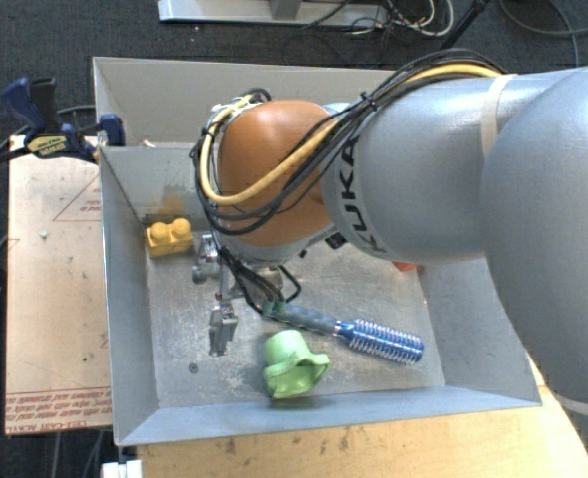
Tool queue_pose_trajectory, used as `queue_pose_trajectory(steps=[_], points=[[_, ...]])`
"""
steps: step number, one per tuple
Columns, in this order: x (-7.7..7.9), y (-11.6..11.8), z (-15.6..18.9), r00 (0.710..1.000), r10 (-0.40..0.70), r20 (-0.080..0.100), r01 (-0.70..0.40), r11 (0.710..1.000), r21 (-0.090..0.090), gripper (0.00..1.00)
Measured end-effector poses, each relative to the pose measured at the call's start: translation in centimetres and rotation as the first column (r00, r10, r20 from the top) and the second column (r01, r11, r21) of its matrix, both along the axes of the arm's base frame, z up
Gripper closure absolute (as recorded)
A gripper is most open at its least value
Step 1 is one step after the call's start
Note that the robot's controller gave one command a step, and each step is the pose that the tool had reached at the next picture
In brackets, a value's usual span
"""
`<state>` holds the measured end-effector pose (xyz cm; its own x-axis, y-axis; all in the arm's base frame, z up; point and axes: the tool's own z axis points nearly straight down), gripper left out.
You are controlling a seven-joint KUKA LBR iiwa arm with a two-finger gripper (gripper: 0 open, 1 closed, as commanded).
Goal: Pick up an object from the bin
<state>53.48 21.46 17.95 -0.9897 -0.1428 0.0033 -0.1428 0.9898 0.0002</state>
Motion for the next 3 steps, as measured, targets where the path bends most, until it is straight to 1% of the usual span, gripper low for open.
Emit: queue_pose_trajectory(steps=[1,2,3], points=[[-0.6,-12.8,-0.6,0.997,0.073,0.002,-0.073,0.997,-0.003,0.0],[2.1,-14.0,-10.6,0.933,0.361,0.014,-0.361,0.933,0.001,0.0],[2.1,-14.1,-10.3,0.933,0.359,0.012,-0.359,0.933,0.0,1.0]])
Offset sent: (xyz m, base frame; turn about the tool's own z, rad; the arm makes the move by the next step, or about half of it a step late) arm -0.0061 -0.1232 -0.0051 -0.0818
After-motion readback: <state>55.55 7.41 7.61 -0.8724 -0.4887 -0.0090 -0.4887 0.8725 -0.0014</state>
